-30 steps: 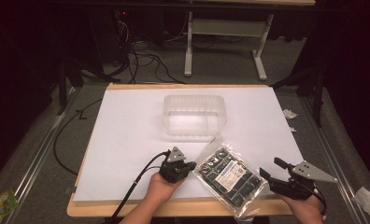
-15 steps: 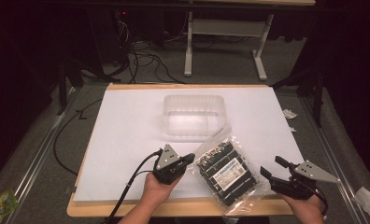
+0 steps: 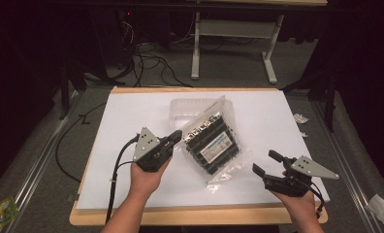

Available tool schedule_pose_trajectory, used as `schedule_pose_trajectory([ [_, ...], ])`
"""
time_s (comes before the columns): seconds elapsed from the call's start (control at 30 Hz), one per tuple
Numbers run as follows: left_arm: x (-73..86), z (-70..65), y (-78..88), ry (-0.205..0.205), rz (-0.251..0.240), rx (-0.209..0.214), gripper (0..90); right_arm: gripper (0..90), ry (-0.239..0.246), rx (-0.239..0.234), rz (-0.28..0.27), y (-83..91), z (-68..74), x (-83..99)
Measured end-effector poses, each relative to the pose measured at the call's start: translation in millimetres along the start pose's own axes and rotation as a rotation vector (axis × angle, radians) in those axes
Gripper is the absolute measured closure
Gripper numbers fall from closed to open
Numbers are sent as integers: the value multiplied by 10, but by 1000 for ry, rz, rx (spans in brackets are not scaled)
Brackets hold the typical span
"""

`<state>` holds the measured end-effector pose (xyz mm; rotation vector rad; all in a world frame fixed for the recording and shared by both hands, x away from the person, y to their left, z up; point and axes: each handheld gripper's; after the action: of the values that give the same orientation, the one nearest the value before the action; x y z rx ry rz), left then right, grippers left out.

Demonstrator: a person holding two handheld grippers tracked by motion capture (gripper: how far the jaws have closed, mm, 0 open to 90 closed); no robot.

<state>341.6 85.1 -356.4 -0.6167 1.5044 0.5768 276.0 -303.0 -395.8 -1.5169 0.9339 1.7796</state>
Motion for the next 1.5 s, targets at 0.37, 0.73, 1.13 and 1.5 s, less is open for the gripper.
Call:
schedule_pose_trajectory([
  [0.37,7,-254,66,-56,-67,134,889,185,40,-37,-18,-281,82,-117],
  [0.73,-16,-404,41,-79,-66,185,886,217,73,-87,-53,-532,-105,-335],
  [1.13,-21,-463,69,-106,-58,207,884,580,77,-120,-103,-523,-279,-412],
  [1.5,-8,-444,56,-91,-54,199,875,898,195,-171,-12,-607,-357,-298],
])
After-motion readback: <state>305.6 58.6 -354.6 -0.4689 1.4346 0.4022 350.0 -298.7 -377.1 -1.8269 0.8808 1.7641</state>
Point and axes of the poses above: each handheld gripper's, and its own axes: y roughly backward along the jaws, x roughly out of its underside, z roughly to its left, and after that the axes turned 9 degrees about -z, right-handed
